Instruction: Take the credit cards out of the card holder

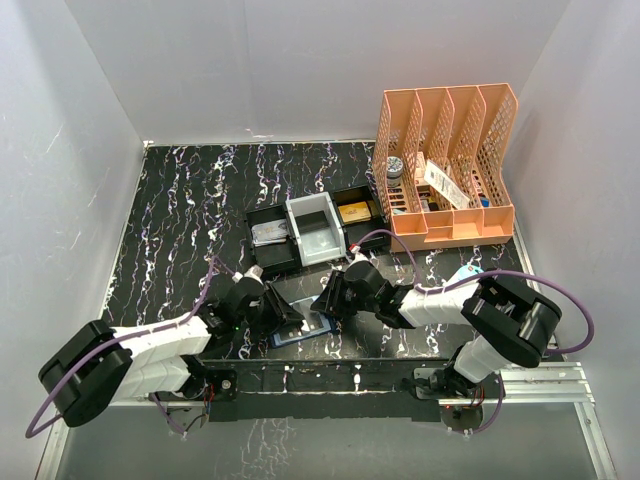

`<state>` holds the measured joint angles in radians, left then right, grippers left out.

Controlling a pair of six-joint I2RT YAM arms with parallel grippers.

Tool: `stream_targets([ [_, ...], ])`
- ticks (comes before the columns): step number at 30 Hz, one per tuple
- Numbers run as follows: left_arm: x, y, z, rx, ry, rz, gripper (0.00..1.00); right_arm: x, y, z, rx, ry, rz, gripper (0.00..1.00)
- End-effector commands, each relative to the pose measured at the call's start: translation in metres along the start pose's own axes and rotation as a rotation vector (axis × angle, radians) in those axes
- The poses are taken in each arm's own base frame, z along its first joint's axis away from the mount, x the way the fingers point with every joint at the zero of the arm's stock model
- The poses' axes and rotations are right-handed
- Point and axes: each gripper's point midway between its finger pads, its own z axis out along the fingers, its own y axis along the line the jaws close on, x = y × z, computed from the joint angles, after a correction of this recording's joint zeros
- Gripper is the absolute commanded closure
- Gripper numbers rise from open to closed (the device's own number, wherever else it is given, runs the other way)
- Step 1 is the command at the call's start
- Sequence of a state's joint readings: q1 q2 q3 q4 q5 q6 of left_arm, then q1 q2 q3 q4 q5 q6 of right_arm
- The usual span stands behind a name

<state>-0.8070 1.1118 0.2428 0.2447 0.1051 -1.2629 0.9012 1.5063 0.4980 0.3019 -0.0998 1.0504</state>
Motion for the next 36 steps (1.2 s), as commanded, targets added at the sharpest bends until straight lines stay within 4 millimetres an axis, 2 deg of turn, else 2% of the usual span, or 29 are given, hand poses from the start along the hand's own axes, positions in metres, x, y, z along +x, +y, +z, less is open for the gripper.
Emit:
stream_targets([
  [1,0.005,0.013,-0.001,-0.002,-0.002,-0.051,0.72,0.03,-0.053,-0.005,0.168,0.088,-0.006,0.68],
  [14,0.007,-0.001,0.001,0.083,0.011,-0.08,0.8,0.031,-0.051,-0.006,0.153,0.093,-0.007,0.68],
  [21,0.003,-0.01,0.002,0.101,0.001,-0.084,0.89,0.032,-0.051,-0.006,0.148,0.094,-0.004,0.68],
  [26,0.003,-0.002,0.0,0.066,-0.002,-0.088,0.99,0.031,-0.052,-0.007,0.153,0.087,-0.005,0.68],
  [33,0.002,0.014,-0.013,-0.005,-0.025,-0.057,1.0,0.027,-0.05,-0.009,0.152,0.074,-0.021,0.67],
  [36,0.003,0.016,-0.016,-0.002,-0.024,-0.046,1.0,0.024,-0.039,-0.011,0.112,0.077,-0.047,0.67],
])
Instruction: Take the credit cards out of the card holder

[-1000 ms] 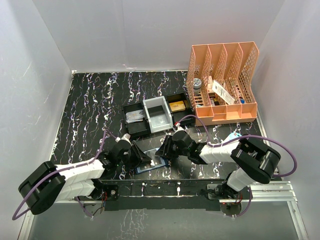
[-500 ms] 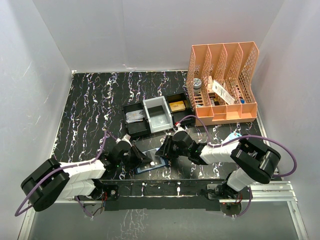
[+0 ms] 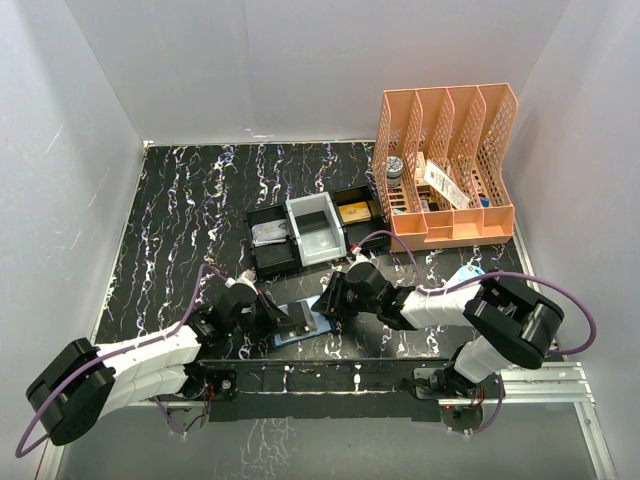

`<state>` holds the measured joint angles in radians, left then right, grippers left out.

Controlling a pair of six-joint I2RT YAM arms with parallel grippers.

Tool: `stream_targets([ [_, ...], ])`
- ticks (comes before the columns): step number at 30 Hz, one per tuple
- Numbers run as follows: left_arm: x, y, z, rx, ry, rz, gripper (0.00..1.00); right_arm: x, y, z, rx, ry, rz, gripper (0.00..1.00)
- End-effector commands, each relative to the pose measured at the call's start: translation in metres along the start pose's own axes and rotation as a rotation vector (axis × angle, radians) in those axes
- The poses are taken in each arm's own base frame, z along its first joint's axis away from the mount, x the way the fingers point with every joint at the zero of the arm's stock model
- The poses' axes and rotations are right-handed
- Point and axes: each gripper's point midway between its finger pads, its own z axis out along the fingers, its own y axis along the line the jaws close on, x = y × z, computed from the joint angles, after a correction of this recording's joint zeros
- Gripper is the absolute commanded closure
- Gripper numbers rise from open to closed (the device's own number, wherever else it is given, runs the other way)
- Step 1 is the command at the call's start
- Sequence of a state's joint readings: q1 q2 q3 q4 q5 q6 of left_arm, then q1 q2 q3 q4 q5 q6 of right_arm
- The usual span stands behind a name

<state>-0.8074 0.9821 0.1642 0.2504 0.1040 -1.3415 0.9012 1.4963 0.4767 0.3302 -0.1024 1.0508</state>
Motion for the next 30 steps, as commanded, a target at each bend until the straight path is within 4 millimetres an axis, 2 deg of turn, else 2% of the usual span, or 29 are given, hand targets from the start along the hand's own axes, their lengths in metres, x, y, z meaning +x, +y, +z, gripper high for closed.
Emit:
stream_targets([
  [1,0.0,0.013,-0.006,-0.048,-0.005,0.029,1.0,0.022,-0.031,-0.01,0.104,0.086,-0.061,0.66],
  [5,0.003,0.012,-0.006,-0.051,0.011,0.042,1.0,0.006,0.003,-0.02,0.018,0.06,-0.126,0.63],
  [10,0.003,0.007,-0.005,-0.046,0.018,0.054,1.0,-0.011,0.057,-0.039,-0.149,0.029,-0.211,0.58],
  [12,0.002,0.006,-0.004,-0.044,0.018,0.055,1.0,-0.011,0.069,-0.04,-0.189,0.045,-0.239,0.57],
  [15,0.002,0.003,-0.004,-0.035,0.018,0.056,1.0,-0.007,0.075,-0.034,-0.205,0.074,-0.247,0.57],
  [19,0.002,0.0,-0.003,-0.033,0.021,0.062,1.0,0.006,0.063,-0.015,-0.161,0.144,-0.224,0.58],
  [24,0.002,-0.001,-0.002,-0.032,0.025,0.062,0.99,0.022,0.018,0.007,-0.012,0.19,-0.16,0.61],
  [27,0.002,-0.003,-0.001,-0.033,0.026,0.06,0.94,0.03,0.002,0.009,0.025,0.21,-0.141,0.61],
  [30,0.003,-0.007,0.0,-0.015,0.035,0.059,0.89,0.034,-0.005,0.009,0.032,0.206,-0.113,0.62],
])
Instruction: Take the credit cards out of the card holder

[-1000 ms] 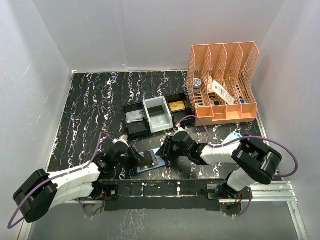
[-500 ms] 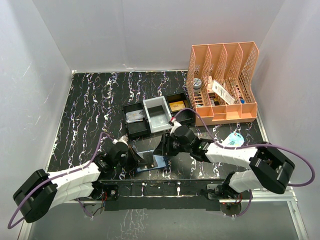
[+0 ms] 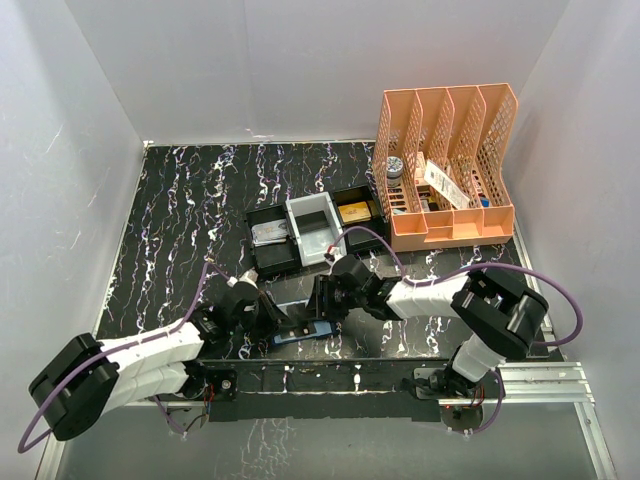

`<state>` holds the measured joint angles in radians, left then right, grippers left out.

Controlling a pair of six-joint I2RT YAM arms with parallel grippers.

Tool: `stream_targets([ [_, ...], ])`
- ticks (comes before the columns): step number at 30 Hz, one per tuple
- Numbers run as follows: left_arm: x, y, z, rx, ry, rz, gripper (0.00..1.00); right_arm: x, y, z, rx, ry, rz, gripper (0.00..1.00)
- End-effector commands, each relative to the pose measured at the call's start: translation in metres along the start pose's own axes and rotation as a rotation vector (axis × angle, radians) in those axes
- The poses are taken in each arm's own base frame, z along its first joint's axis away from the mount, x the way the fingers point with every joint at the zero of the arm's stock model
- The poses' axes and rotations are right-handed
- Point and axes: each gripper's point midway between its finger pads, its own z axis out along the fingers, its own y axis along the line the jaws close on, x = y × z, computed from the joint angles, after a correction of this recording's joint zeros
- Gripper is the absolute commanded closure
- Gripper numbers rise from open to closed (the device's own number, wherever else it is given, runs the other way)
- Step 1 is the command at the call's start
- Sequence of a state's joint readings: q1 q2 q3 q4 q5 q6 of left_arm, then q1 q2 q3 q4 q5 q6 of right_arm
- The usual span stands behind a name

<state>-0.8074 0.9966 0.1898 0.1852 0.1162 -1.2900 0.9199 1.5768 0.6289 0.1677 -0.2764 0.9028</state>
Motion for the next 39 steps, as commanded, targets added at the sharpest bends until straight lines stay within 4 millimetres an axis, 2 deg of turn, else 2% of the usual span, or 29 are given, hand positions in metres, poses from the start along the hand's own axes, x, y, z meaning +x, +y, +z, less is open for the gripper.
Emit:
stream_targets([
  [1,-0.001,-0.018,0.0,0.049,0.01,0.016,0.86,0.012,-0.024,0.004,0.057,0.001,0.043,0.62],
  [7,-0.001,-0.028,0.004,0.08,0.02,0.027,0.78,0.014,-0.029,0.002,0.07,-0.011,0.061,0.62],
  [13,-0.001,-0.029,0.006,0.09,0.018,0.011,0.77,0.015,-0.032,0.003,0.078,-0.009,0.066,0.62],
  [17,-0.006,-0.019,0.004,0.046,-0.012,-0.012,0.83,0.015,-0.032,0.003,0.081,-0.01,0.071,0.62],
  [21,-0.009,-0.018,-0.003,0.052,-0.043,-0.013,1.0,0.009,-0.024,0.0,0.056,-0.025,0.055,0.61],
  [23,-0.011,-0.021,-0.008,0.067,-0.055,-0.005,1.0,0.001,-0.014,-0.003,0.028,-0.047,0.04,0.54],
  [31,-0.012,-0.019,-0.028,0.051,-0.073,0.073,1.0,-0.034,0.038,-0.031,-0.102,-0.165,-0.063,0.16],
  [34,-0.015,-0.026,-0.036,0.069,-0.088,0.125,1.0,-0.052,0.051,-0.046,-0.136,-0.265,-0.076,0.1],
  [39,-0.016,-0.04,-0.047,0.14,-0.096,0.215,1.0,-0.072,0.048,-0.074,-0.105,-0.401,-0.133,0.06],
])
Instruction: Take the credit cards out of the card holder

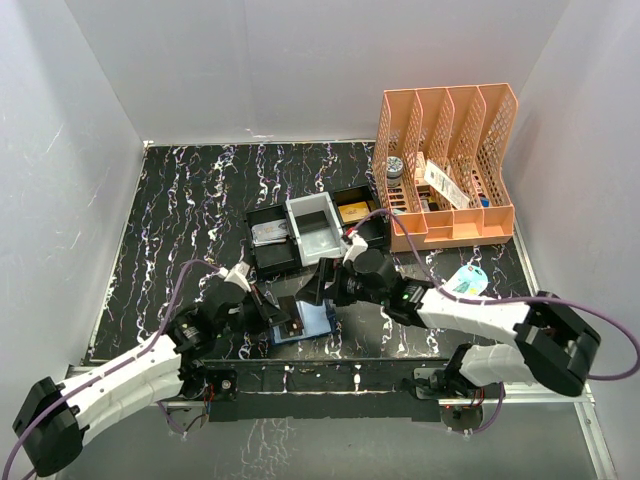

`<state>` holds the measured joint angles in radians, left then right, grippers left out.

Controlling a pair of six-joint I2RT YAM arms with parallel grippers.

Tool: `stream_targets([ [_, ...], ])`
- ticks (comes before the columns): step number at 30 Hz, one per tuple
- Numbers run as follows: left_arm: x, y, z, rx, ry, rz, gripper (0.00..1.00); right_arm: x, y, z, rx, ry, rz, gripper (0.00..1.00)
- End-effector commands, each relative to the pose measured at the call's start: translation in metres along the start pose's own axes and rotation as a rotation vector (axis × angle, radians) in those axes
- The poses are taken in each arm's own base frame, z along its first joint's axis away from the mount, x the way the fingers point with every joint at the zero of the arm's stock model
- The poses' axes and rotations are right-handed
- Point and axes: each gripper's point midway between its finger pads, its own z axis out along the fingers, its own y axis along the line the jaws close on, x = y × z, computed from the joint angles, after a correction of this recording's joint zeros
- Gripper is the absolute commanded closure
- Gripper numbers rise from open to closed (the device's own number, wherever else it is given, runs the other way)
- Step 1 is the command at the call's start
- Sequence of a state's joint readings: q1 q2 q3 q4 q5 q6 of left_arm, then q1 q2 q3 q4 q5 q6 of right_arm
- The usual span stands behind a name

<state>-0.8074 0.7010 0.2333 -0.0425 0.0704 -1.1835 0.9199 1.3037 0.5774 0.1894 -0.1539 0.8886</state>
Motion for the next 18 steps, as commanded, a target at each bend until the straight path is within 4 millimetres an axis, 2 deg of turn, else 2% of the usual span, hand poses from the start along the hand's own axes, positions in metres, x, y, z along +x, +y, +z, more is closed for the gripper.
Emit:
stream_targets([
  [1,-0.007,-0.021,-0.011,0.075,-0.015,0.113,1.0,-0.037,0.002,-0.019,0.018,-0.156,-0.059,0.02],
  [3,-0.006,-0.029,-0.012,0.114,-0.012,0.141,1.0,-0.041,-0.001,-0.026,0.001,-0.169,-0.03,0.02],
  [6,-0.005,-0.04,-0.015,0.164,-0.003,0.17,1.0,-0.044,0.008,-0.041,-0.131,-0.181,0.021,0.04],
  [9,-0.004,-0.06,-0.024,0.256,0.031,0.193,1.0,-0.046,0.01,-0.052,-0.205,-0.194,0.069,0.06],
  [13,-0.001,-0.092,-0.039,0.489,0.078,0.2,1.0,-0.039,0.03,-0.062,-0.343,-0.156,0.056,0.1],
  [15,-0.005,-0.096,-0.043,0.563,0.097,0.165,1.0,-0.038,0.043,-0.067,-0.41,-0.138,0.047,0.13],
  [18,-0.008,-0.101,-0.049,0.65,0.115,0.13,1.0,-0.033,0.05,-0.07,-0.45,-0.107,0.037,0.16],
])
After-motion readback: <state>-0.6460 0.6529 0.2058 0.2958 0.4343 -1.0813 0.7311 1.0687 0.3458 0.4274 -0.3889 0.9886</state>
